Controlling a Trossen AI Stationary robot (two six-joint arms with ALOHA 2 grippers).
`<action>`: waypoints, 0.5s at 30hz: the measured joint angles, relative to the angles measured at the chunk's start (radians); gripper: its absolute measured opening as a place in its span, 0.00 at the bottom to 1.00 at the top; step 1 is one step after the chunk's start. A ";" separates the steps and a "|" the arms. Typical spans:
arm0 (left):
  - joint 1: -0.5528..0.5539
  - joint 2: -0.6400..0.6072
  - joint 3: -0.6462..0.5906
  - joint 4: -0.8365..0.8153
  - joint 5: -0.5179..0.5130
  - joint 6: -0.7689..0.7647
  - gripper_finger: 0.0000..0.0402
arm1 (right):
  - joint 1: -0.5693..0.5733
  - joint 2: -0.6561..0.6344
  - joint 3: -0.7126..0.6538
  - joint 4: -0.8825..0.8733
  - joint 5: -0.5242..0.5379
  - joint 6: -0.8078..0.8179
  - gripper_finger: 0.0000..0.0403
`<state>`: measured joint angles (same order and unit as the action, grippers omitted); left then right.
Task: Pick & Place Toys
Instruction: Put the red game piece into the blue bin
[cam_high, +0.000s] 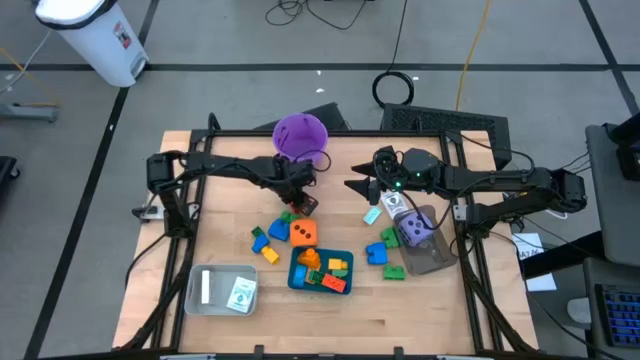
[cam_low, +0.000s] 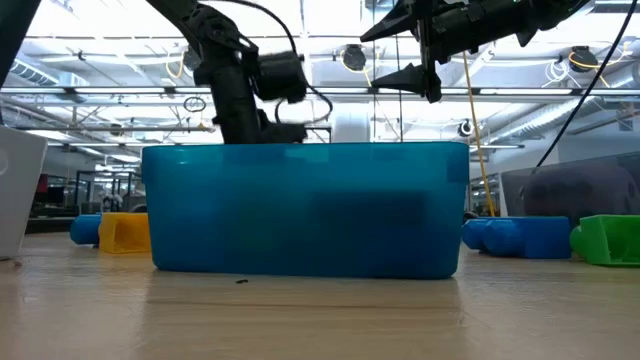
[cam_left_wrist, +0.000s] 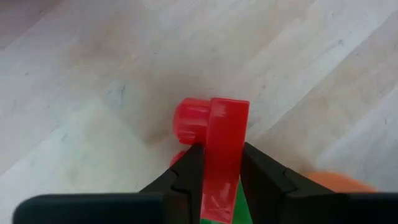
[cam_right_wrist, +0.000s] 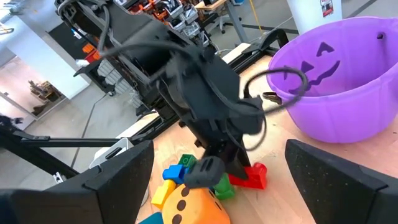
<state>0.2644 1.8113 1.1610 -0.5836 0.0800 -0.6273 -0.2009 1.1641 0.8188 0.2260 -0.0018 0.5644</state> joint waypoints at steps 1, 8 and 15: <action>0.002 -0.012 0.000 -0.002 0.001 0.000 0.23 | 0.000 0.000 0.000 0.000 0.000 0.000 0.89; 0.024 -0.146 0.000 0.013 0.008 0.029 0.22 | 0.000 0.000 -0.001 0.025 0.000 0.000 0.89; 0.039 -0.324 0.001 0.154 0.086 0.044 0.23 | 0.000 0.000 -0.001 0.171 -0.003 0.013 0.89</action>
<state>0.3035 1.4878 1.1619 -0.4296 0.1659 -0.5831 -0.2012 1.1641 0.8181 0.3969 -0.0044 0.5772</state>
